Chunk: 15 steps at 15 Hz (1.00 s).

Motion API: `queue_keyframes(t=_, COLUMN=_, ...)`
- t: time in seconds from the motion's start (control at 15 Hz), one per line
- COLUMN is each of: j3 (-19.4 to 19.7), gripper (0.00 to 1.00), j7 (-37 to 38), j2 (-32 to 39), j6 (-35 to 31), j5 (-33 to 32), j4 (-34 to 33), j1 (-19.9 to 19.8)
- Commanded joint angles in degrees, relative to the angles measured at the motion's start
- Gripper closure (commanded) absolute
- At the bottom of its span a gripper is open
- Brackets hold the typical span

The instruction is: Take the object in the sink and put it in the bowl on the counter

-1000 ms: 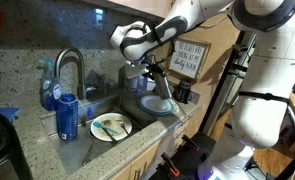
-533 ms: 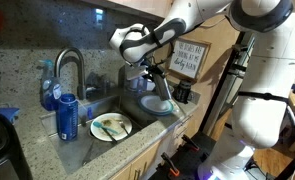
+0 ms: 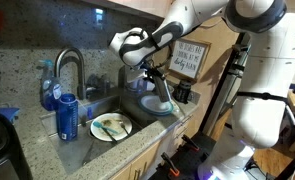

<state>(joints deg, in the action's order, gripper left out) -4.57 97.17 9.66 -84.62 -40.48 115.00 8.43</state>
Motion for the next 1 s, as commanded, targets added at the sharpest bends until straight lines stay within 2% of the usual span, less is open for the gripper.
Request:
queue_keyframes(t=0.0, j3=0.23, gripper=0.39, j7=2.07, j2=0.02, j6=-0.17, j5=-1.89, j4=0.06, j1=-0.07)
queue_keyframes(t=0.93, j3=0.5, gripper=0.39, j7=10.49, j2=2.0, j6=-0.98, j5=-10.38, j4=2.3, j1=-0.33)
